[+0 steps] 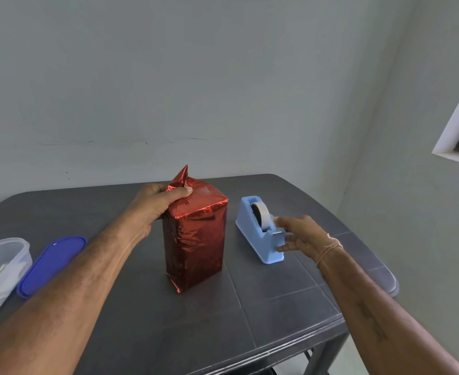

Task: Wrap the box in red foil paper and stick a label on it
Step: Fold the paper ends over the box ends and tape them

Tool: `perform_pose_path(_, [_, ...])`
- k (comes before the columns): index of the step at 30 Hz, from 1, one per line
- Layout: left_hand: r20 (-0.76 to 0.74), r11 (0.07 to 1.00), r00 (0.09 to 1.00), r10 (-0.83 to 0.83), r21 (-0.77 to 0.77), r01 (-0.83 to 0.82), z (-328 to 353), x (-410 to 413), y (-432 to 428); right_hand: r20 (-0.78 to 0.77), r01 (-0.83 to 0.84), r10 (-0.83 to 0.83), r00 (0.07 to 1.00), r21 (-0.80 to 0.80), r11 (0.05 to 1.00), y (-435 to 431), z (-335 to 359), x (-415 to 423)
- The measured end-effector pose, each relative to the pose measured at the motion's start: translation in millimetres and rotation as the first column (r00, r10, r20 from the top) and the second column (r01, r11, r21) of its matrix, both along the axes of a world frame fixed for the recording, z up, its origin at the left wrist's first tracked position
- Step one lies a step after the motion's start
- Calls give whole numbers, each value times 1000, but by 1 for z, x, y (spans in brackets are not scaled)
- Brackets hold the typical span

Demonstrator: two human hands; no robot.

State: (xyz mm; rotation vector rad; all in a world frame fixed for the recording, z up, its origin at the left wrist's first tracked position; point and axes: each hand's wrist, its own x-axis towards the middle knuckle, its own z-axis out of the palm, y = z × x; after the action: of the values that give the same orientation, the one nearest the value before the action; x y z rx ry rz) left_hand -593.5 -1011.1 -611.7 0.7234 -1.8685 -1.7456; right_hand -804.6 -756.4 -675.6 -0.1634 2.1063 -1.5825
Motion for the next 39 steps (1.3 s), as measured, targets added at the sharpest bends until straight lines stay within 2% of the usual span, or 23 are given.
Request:
perform_pose_path(13, [20,1000,1000,-15,1,15,-1,0,1,61,107,-98,993,-183,977,15,-25,18])
perform_pose_path(23, [17,1000,1000,-3,-6,3,2,2,4,-5,148,-158,987,-319,936,24,-49,41])
perform_pose_path(34, [10,1000,1000,2,-9,-2,4,3,7,66,199,-190,980,-458,866,22,-66,48])
perform_pose_path(39, [13,1000,1000,2,-14,-2,4,2,6,97,236,-215,972,-460,856,16,-67,47])
